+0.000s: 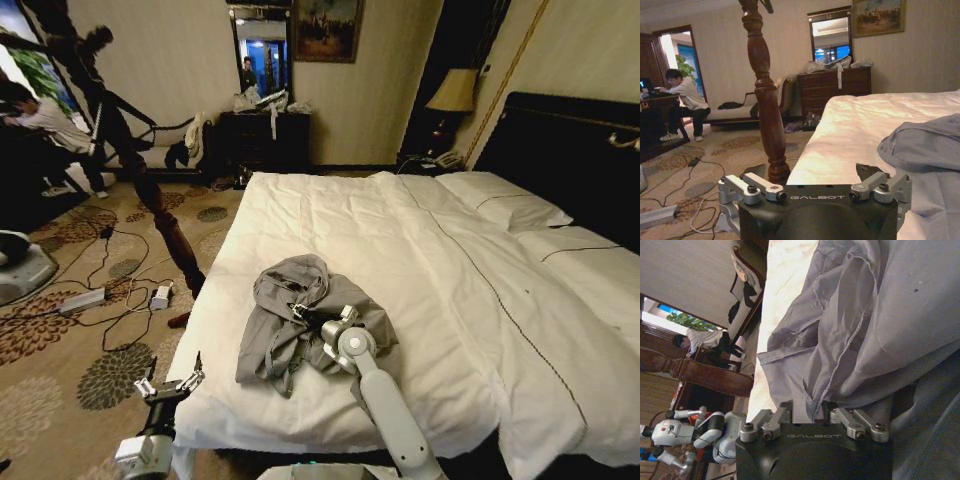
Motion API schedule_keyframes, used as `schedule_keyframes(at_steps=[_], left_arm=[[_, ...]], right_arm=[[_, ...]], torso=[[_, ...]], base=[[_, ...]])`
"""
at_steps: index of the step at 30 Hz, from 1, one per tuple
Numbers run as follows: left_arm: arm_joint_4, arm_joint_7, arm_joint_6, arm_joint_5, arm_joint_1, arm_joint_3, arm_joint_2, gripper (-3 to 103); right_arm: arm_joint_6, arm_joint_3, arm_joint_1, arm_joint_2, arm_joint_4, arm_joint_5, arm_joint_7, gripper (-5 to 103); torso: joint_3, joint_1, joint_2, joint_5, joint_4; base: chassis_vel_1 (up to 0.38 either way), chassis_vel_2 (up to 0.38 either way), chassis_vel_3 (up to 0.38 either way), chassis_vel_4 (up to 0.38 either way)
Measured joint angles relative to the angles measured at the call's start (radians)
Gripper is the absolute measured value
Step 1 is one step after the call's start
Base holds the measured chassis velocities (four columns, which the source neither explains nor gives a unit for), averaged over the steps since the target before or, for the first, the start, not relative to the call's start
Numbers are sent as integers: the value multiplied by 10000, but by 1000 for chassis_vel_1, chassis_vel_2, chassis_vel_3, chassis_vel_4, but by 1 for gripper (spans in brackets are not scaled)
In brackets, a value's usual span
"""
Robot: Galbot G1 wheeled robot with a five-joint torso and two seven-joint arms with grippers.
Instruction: Pick up the clothes from the bed and hang them on the clothes hanger.
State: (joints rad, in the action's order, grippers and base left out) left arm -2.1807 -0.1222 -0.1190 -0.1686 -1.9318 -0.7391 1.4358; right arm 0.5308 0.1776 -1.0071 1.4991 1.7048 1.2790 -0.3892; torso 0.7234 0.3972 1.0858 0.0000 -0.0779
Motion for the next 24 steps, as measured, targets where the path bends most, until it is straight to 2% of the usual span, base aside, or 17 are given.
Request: schedule_keyframes(at_steps=[2, 4, 5, 8, 9, 15, 19, 23, 24], left_arm=[[29, -27, 68, -81, 61, 17, -49, 100], [129, -99, 236, -341, 249, 41, -261, 100], [129, -99, 236, -341, 249, 41, -261, 100], [324, -287, 551, -769, 600, 119, -654, 100], [399, -364, 651, -896, 751, 160, -806, 100], [551, -682, 1141, -1482, 1345, 423, -1276, 100], [665, -1151, 1957, -2834, 2300, 965, -2271, 101], [861, -1320, 2194, -3334, 2834, 1271, -2769, 100], [1035, -1466, 2369, -3752, 3252, 1504, -3102, 99]], right_arm=[[-9, -3, -1, 11, 0, -16, 0, 29], [-22, -4, -50, 14, 69, -30, -7, 18], [-22, -4, -50, 14, 69, -30, -7, 18], [-36, -3, -152, -68, 361, -22, -64, 3], [-36, 1, -180, -107, 455, -10, -104, 1], [-27, 110, -219, -428, 732, 2, -249, 0], [-27, 503, 126, -1164, 985, -159, -286, 0], [-24, 631, 452, -1571, 986, -145, -301, 0], [-11, 678, 645, -1818, 985, -122, -302, 0]], torso=[[0, 0, 0, 0, 0], [0, 0, -1, 0, 1], [0, 0, -1, 0, 1], [0, 0, 0, 0, 0], [0, 0, 0, 0, 0], [0, 0, 0, 0, 2], [0, 0, 0, 1, -1], [1, 0, -1, 0, -1], [1, 1, -1, 1, 0]], base=[[0, 0, 0, 0], [0, 0, 0, 0], [0, 0, 0, 0], [0, 0, 0, 0], [0, 0, 0, 0], [0, 0, 0, 0], [0, 0, 0, 0], [0, 0, 0, 0], [0, 0, 0, 0]])
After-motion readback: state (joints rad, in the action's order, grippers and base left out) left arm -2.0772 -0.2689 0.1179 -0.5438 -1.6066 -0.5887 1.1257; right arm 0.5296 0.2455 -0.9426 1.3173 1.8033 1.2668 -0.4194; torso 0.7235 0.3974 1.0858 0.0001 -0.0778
